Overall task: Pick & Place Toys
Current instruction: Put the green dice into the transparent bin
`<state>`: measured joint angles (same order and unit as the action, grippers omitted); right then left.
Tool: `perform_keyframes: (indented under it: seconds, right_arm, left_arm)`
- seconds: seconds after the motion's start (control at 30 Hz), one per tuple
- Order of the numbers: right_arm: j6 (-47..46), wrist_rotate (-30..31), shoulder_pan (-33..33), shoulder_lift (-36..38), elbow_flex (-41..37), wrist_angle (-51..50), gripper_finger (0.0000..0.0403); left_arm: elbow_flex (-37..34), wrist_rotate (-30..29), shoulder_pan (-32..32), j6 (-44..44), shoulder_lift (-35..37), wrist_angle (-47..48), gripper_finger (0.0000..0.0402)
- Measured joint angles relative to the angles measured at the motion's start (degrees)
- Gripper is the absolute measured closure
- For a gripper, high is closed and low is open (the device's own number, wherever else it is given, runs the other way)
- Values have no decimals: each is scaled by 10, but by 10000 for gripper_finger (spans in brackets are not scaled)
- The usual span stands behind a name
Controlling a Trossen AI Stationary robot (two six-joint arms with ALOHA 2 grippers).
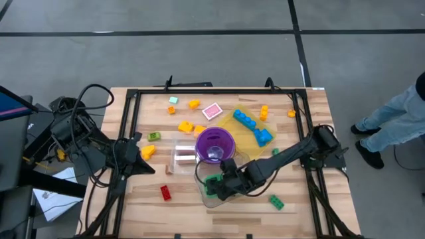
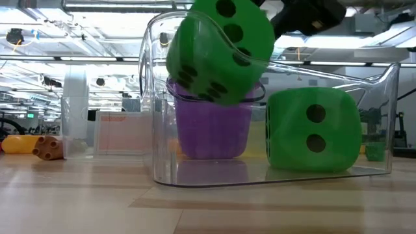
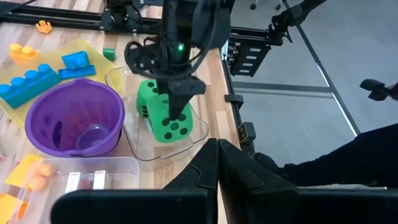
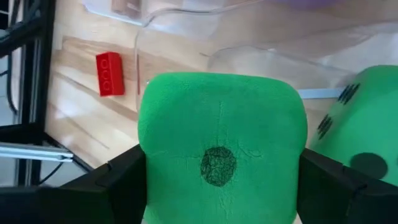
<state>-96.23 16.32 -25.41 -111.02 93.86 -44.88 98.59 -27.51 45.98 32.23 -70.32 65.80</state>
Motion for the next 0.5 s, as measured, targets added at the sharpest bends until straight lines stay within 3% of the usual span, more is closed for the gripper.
perform_keyframes:
  seconds: [0.3, 0.5]
  right_arm:
    - [7, 1, 0, 2, 0, -29, 101]
    - [11, -17, 6, 3, 0, -27, 36]
  left_arm:
    - [0, 0, 0, 0, 0, -2, 402]
    - [0, 0, 0, 0, 0, -2, 402]
